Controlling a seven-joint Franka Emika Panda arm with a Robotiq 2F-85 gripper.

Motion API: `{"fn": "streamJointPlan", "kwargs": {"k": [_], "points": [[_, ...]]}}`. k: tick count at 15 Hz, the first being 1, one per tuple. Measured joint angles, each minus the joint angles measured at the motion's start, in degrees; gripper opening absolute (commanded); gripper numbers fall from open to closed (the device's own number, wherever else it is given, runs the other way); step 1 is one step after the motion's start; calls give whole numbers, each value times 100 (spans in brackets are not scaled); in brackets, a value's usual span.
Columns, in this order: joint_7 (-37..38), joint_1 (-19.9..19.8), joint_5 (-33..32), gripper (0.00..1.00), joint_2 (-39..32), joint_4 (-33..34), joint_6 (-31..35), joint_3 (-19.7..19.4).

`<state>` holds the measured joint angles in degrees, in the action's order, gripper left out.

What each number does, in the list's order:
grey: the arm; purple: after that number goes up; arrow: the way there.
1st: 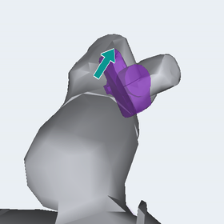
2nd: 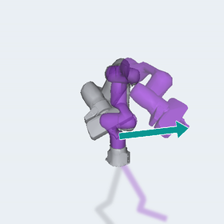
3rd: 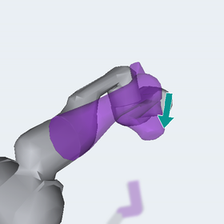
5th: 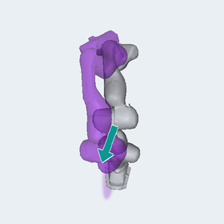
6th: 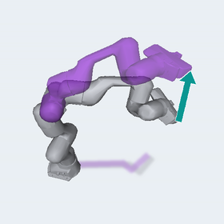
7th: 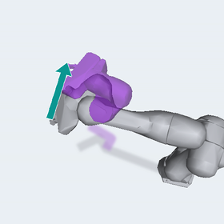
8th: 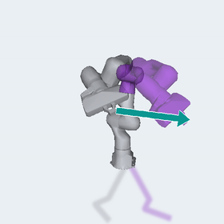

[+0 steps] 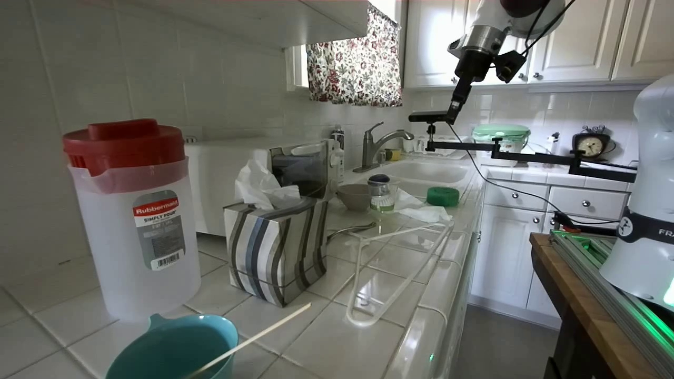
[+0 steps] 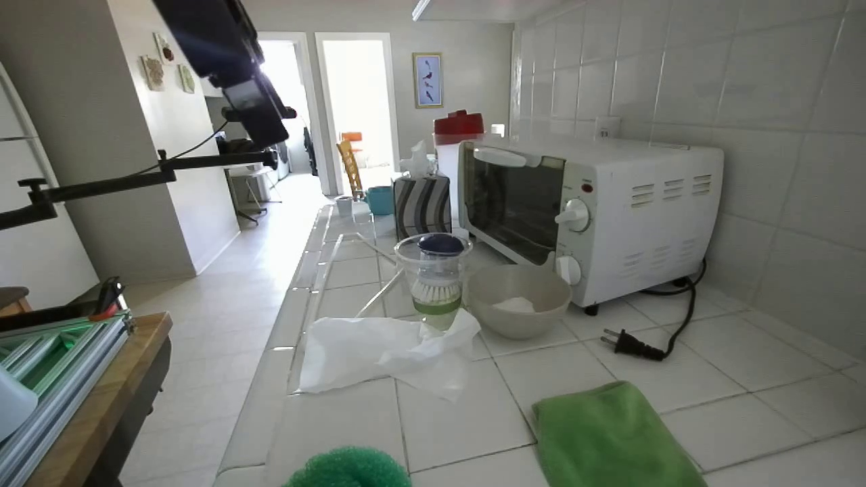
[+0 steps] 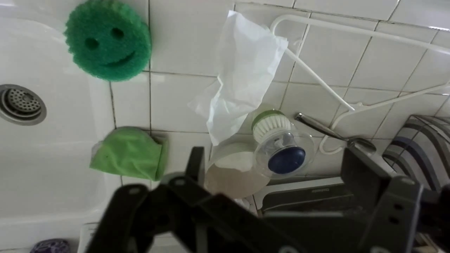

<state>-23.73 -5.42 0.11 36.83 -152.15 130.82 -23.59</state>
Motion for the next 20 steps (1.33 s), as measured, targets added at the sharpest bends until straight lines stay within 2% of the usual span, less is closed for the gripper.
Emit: {"fn": "streamJointPlan", "kwargs": {"k": [5,9,15,20], "points": [[-47,398,270,100,-741,654,180,20],[-51,570,664,100,-1533,1288,183,136],[144,550,965,100,-2548,1721,112,590],[460,497,953,100,-3040,1789,119,1103]]}}
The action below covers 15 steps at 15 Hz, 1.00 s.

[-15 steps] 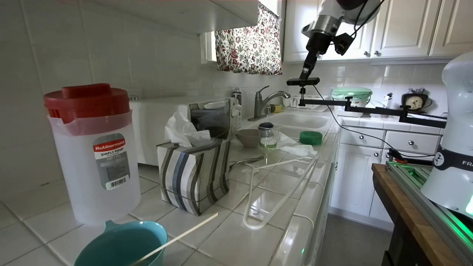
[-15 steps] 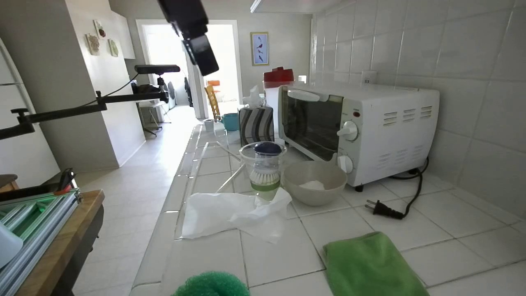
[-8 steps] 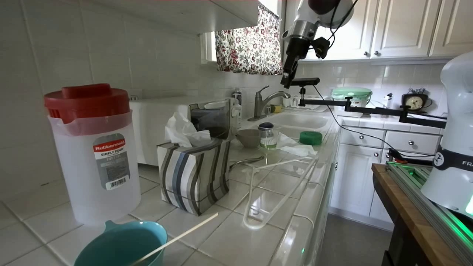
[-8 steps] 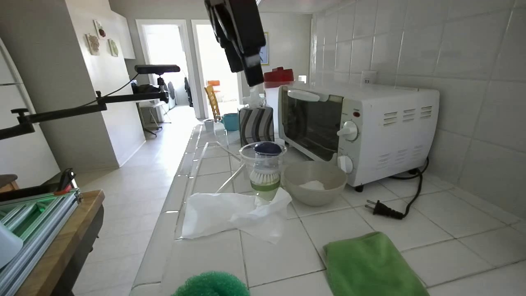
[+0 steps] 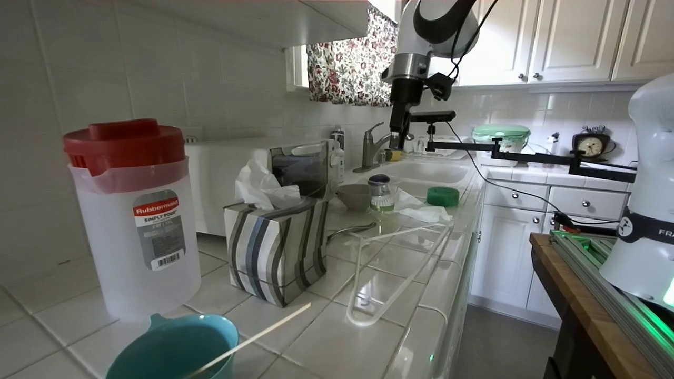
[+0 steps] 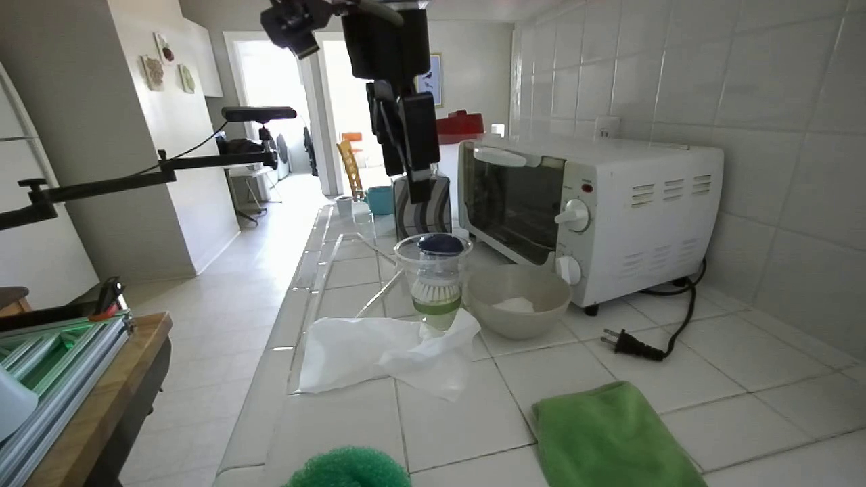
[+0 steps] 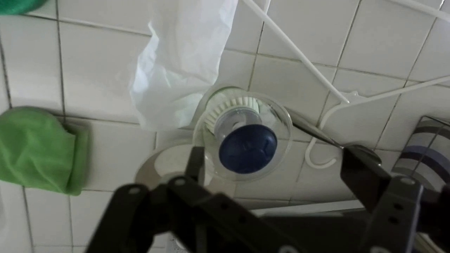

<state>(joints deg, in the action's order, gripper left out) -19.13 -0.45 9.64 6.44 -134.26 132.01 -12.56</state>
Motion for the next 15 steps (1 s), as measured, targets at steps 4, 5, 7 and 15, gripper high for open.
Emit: {"fn": "streamJointPlan", "kwargs": {"k": [4,5,7,15], "points": [[20,-150,-42,100,-99,7,0,119],[20,-190,-53,100,-103,7,0,128],[20,-260,-62,100,-114,7,0,141],[8,-285,-62,100,-199,2,222,258]]}}
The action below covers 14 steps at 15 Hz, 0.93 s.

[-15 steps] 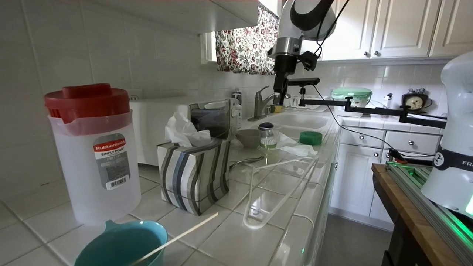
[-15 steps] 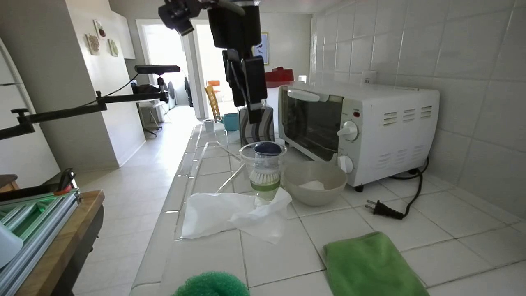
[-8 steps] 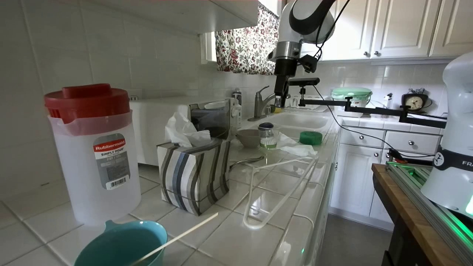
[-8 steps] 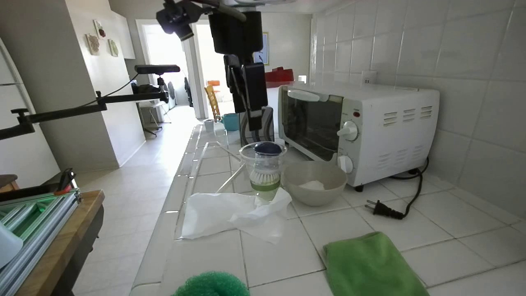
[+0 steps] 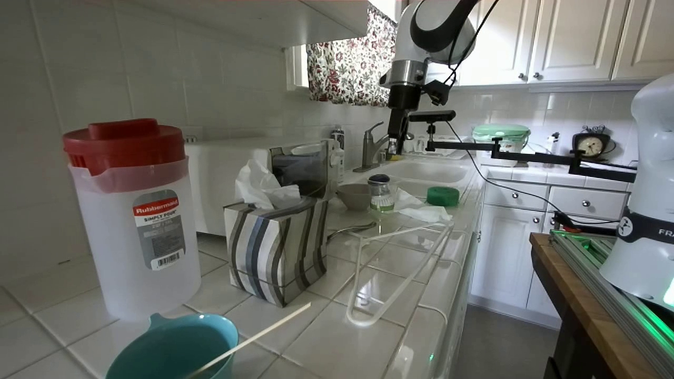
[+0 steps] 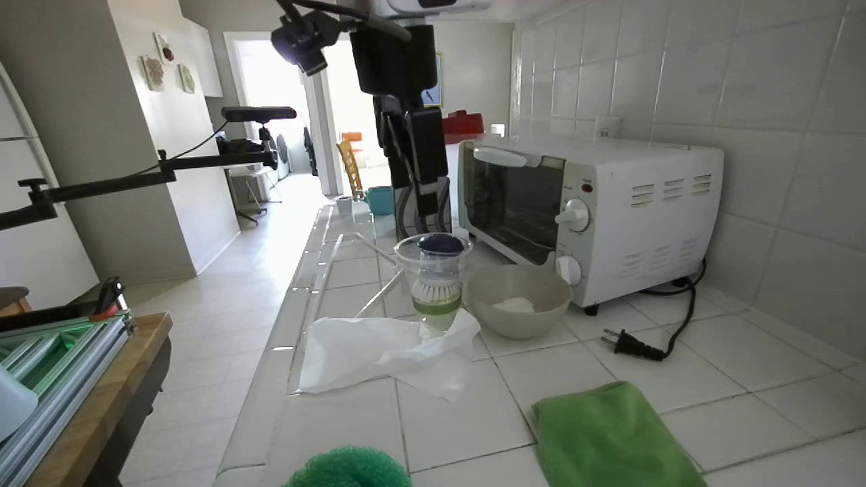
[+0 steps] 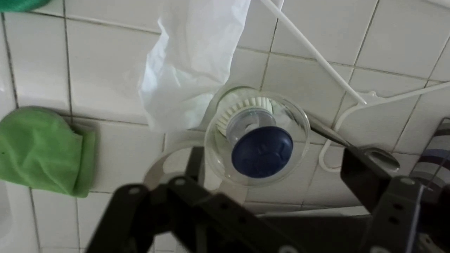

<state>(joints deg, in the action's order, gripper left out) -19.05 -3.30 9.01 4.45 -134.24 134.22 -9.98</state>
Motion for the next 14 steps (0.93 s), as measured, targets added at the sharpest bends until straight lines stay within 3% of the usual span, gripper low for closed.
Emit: {"fn": "streamJointPlan", "kwargs": {"k": [8,14], "points": [[-203,-304,17,100,6,-174,-66,-103],[-302,-272,78,100,-9,-183,-3,-51]]}}
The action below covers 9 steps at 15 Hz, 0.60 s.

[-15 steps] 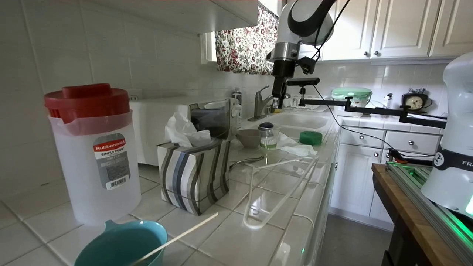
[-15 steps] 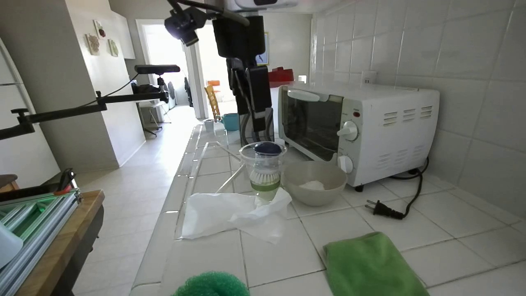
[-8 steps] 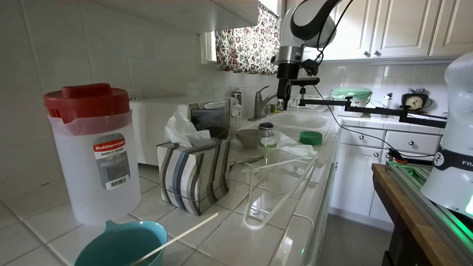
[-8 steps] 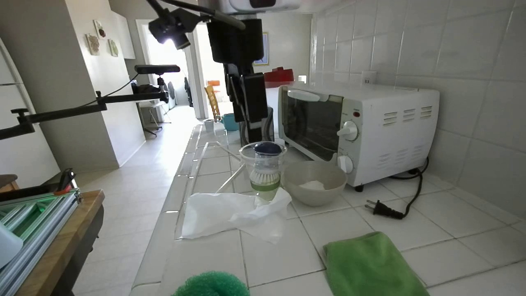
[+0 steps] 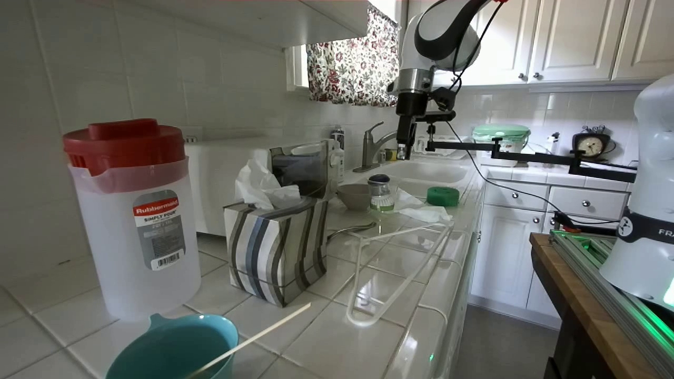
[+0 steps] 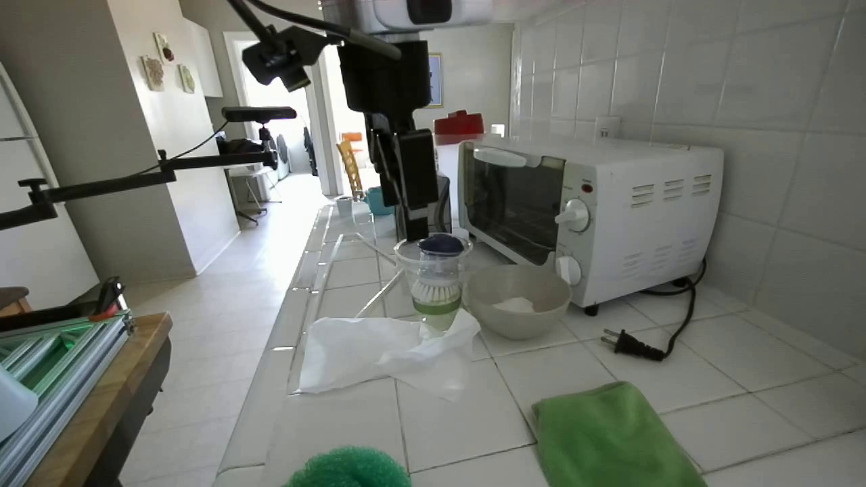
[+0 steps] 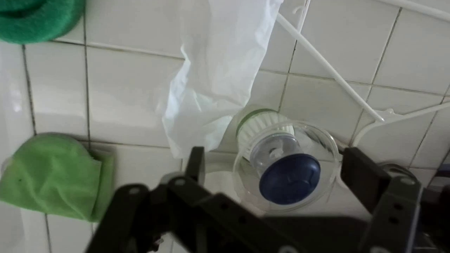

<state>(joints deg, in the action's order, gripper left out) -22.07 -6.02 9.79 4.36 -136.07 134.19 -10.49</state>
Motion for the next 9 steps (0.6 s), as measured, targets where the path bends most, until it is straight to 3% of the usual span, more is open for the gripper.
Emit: {"fn": "streamJointPlan", "kwargs": {"k": [9], "points": [[-113,51,3,100,-428,129,324,214]]}}
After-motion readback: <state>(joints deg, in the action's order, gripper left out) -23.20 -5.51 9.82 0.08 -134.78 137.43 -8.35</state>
